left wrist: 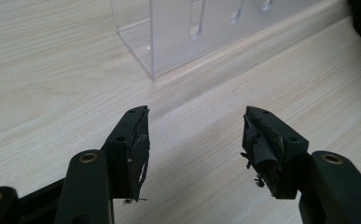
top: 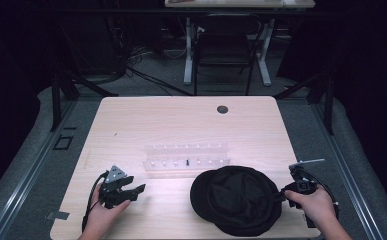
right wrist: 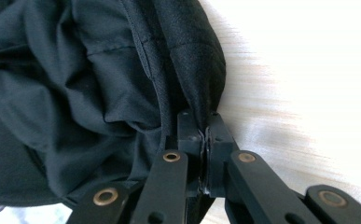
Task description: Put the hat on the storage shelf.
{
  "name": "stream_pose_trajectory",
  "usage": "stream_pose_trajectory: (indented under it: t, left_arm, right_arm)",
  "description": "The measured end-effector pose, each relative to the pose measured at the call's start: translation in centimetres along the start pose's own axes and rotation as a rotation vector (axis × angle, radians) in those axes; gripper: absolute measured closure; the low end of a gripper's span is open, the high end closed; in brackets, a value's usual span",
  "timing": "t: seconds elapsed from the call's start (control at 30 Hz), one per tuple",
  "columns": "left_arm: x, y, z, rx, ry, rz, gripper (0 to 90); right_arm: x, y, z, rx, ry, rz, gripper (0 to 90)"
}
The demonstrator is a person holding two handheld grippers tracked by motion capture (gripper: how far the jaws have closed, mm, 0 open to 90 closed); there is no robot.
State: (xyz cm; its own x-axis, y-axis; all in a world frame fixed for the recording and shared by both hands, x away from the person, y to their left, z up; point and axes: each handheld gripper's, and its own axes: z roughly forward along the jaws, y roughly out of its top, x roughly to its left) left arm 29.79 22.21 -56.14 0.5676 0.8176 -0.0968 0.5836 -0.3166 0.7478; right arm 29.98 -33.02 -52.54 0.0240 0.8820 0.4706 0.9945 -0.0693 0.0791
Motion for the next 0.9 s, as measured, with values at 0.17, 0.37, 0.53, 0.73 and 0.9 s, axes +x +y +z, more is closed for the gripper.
stream_pose_trajectory:
  t: [0.17,0.37,0.53,0.73,0.9]
  left_arm:
    - [0.0,0.0,0.0,-0.001,0.001,0.001,41.3]
    - [0.0,0.0,0.0,-0.001,0.002,-0.001,41.3]
    - [0.0,0.0,0.0,-0.002,0.002,-0.003,41.3]
    - [0.0,0.0,-0.1,-0.004,0.003,-0.003,41.3]
    - [0.0,0.0,-0.1,-0.001,0.002,-0.001,41.3]
  right_arm:
    - [0.2,0.0,-1.0,0.009,0.035,-0.019,87.9]
    - [0.7,-0.1,-2.1,-0.006,0.089,-0.01,88.0]
    - [1.7,-0.2,-3.3,-0.04,0.128,0.0,88.0]
    - [2.4,-0.1,-4.5,-0.022,0.183,-0.044,88.0]
    - [3.2,-0.1,-5.2,-0.019,0.185,-0.064,88.0]
